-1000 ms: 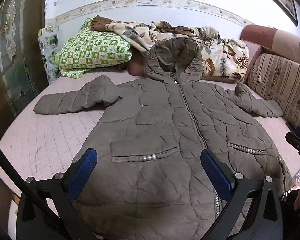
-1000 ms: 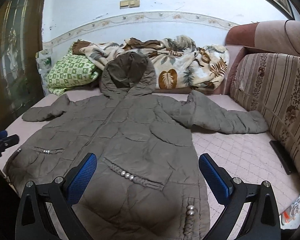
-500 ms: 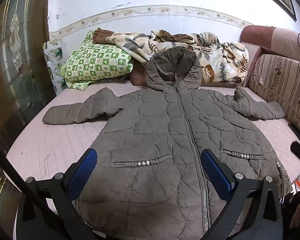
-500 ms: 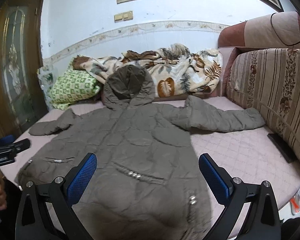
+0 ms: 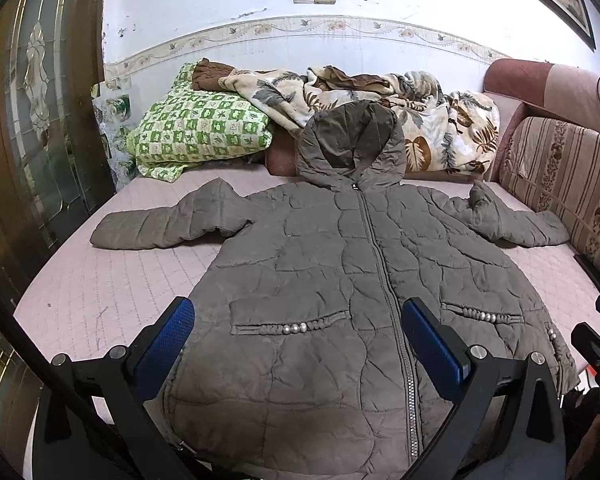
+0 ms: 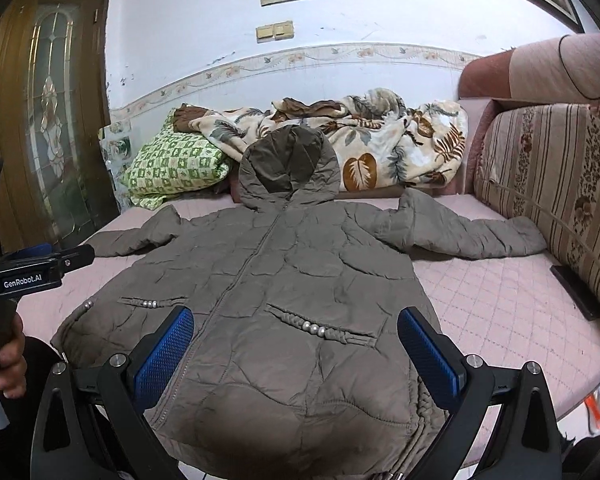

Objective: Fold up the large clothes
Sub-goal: 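Reach the right tool to the jacket sleeve cuff near the sofa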

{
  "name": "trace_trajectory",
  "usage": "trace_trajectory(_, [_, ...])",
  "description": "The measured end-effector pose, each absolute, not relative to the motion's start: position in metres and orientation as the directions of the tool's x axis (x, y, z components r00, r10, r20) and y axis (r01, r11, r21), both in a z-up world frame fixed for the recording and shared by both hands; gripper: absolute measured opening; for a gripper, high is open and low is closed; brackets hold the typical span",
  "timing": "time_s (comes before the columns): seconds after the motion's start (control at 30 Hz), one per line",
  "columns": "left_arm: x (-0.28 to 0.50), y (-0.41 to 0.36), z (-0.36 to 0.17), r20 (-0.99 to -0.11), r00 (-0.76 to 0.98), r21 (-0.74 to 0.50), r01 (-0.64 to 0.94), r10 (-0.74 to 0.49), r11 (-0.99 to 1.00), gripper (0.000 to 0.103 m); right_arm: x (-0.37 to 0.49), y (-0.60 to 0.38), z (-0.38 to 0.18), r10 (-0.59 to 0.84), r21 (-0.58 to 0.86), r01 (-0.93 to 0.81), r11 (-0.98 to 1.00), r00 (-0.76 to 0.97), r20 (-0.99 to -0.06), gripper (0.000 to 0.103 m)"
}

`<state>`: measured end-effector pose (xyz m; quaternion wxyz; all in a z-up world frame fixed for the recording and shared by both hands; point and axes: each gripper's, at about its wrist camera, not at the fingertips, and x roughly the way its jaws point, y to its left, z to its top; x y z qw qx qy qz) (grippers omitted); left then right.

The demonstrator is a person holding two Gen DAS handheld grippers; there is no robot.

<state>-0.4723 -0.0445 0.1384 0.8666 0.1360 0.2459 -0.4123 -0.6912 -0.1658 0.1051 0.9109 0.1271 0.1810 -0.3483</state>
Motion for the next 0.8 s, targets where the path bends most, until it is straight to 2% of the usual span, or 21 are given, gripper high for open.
trace_trajectory(0.43, [-0.444,-0.083,0.142,-0.558,0.496,-0.002,0.802,-0.666,0.598,0.103,-0.699,-0.213,0.122,-0.593,0.168,0.711,0.683,0.675,-0.439,0.103])
trace_trajectory(0.8, [-0.425,-0.138,0.141,-0.556,0.473,0.002,0.823,-0.684,0.568,0.103,-0.693,-0.254,0.108,-0.551,0.267,0.723,0.638,0.67,-0.498,0.103])
